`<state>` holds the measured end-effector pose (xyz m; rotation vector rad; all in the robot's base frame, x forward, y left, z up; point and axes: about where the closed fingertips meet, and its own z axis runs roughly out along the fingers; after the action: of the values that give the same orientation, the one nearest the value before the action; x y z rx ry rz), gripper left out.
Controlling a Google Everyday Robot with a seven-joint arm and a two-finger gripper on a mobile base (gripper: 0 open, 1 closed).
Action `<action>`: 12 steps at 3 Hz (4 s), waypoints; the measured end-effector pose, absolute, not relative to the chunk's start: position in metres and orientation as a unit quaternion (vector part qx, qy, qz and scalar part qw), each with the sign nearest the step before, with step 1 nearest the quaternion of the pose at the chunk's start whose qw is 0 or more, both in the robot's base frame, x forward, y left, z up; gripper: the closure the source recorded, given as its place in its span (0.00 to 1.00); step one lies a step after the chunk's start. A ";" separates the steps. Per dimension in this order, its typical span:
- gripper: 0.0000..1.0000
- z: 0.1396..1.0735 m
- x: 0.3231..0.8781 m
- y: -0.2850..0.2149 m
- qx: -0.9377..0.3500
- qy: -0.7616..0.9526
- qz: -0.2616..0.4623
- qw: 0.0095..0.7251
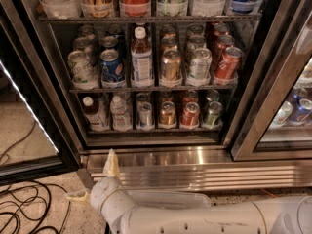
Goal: Pick water bottle from bottom shelf of fridge
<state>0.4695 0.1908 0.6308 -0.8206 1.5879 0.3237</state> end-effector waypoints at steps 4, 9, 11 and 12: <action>0.02 0.614 0.508 0.156 -0.271 0.679 0.040 0.682; 0.25 0.631 0.566 0.135 -0.110 0.614 -0.023 0.781; 0.30 0.623 0.595 0.131 -0.057 0.624 -0.031 0.778; 0.31 0.622 0.608 0.125 -0.035 0.624 -0.044 0.779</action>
Offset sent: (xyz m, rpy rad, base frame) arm 0.0119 -0.0133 -0.0052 -0.0165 -0.0089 -0.0866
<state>0.6079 0.1250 0.6222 -0.0757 1.3489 -0.0954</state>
